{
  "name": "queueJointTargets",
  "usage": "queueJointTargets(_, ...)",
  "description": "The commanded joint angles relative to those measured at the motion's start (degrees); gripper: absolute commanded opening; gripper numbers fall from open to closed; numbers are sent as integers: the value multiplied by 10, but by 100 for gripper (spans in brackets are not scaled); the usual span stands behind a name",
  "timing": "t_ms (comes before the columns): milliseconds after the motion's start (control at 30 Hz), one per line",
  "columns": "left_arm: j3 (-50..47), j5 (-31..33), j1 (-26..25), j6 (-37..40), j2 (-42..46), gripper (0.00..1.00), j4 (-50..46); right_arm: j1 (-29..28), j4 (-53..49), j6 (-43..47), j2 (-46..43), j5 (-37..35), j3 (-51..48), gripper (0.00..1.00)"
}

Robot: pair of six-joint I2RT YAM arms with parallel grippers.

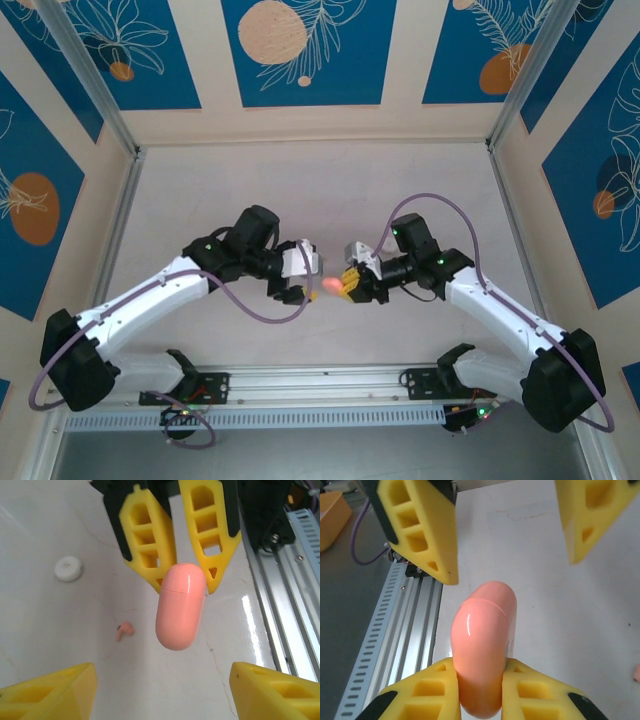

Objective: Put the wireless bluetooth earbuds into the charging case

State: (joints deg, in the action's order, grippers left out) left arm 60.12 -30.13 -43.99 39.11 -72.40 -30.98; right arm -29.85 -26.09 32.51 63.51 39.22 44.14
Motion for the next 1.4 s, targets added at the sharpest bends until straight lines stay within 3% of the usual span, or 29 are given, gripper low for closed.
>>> queueJointTargets(0,32,-48,4,56,-14,67,-66,-7,-40,70,10,9,30,17)
queueJointTargets(300,39,-87,4,69,-23,62,-62,-31,-29,85,37,7,43,17)
queueJointTargets(433,41,-98,2,72,-30,51,-64,-38,-16,81,44,3,46,17)
queueJointTargets(767,52,-102,2,60,-53,41,-72,-50,4,73,57,2,53,17)
queueJointTargets(1067,48,-96,2,51,-52,26,-68,-50,18,70,49,-8,47,18)
queueJointTargets(1233,3,-96,9,7,-24,23,13,-33,93,18,-1,-42,-5,33)
queueJointTargets(1367,-79,-129,25,-70,12,23,173,1,203,-59,-71,-57,-80,49)
